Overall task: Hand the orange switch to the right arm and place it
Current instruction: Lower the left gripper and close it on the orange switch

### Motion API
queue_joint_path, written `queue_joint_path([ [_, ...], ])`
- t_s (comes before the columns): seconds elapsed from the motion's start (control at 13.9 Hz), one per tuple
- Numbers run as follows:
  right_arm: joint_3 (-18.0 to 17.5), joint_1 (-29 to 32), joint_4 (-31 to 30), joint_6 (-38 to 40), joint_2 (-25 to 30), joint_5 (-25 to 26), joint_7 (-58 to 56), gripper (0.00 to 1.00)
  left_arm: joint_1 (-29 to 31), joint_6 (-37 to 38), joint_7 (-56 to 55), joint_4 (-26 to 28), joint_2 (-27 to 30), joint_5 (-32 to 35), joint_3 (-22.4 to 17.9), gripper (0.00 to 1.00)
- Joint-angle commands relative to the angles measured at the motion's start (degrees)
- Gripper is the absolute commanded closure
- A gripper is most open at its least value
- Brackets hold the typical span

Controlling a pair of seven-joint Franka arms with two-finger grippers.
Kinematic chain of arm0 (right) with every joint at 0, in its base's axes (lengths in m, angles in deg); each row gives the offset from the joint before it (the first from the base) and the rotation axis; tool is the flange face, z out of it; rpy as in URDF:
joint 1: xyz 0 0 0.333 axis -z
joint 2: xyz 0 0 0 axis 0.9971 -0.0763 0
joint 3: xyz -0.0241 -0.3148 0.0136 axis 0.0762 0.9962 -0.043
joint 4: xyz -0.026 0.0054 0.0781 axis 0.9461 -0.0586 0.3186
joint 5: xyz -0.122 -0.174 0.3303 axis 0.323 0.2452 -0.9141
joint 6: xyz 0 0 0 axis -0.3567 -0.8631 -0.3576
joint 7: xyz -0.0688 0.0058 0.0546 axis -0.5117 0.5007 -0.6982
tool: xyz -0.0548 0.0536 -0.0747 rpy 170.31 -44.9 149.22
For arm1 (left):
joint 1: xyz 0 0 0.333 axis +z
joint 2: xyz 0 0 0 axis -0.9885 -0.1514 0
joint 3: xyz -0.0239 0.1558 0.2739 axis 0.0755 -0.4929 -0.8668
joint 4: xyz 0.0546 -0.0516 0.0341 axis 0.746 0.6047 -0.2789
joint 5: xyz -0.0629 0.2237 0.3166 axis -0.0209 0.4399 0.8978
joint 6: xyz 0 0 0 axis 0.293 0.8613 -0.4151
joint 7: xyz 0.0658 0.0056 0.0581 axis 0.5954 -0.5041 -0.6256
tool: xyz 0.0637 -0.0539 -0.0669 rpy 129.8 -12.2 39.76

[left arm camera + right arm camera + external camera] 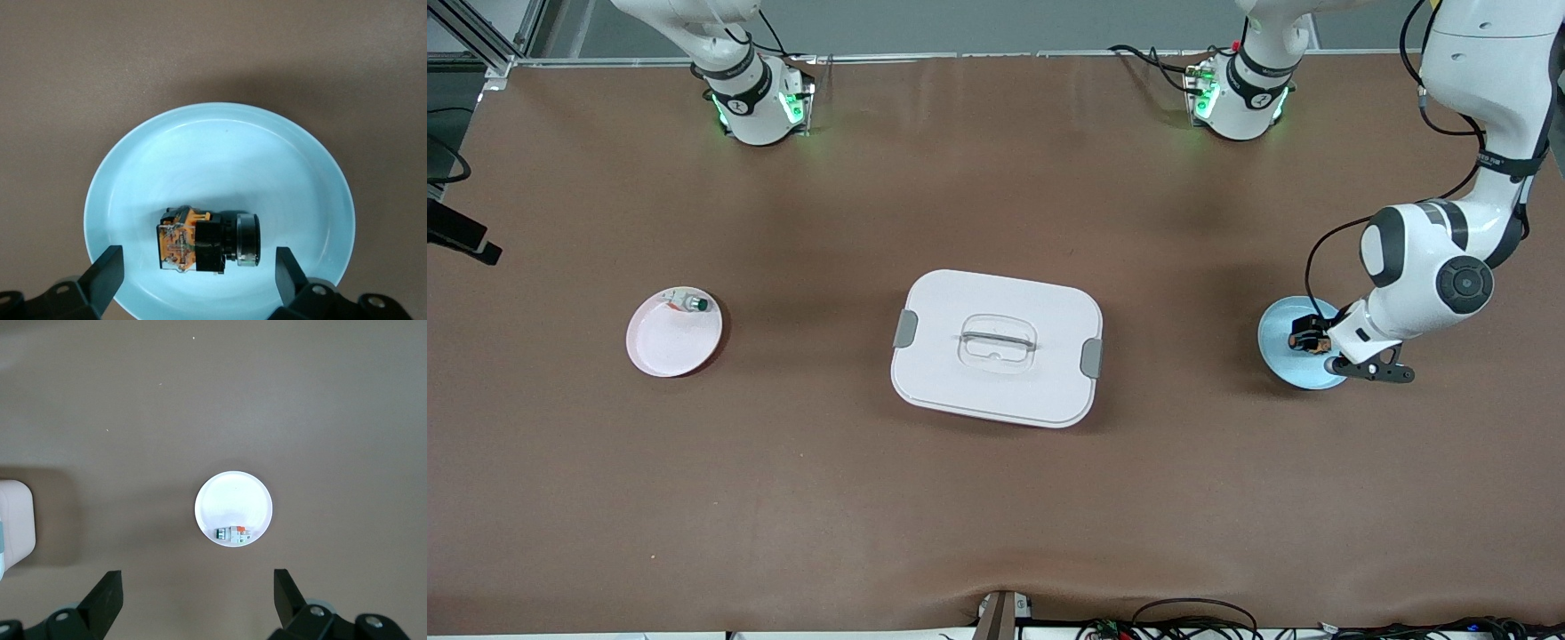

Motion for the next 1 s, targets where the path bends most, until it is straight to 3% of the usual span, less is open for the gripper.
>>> queue_joint_path([
  [0.0, -0.9, 1.4, -1.4, -0.6, 1.3, -0.3, 0.5, 0.00, 0.1, -0.6, -0.6, 0.5, 0.0, 1.1, 0.2, 0.00],
  [0.93, -0.9, 1.2, -1.5, -0.9, 1.3, -0.3, 0.5, 0.00, -0.3, -4.8, -0.8, 0.0, -3.0, 0.4, 0.3, 0.00],
])
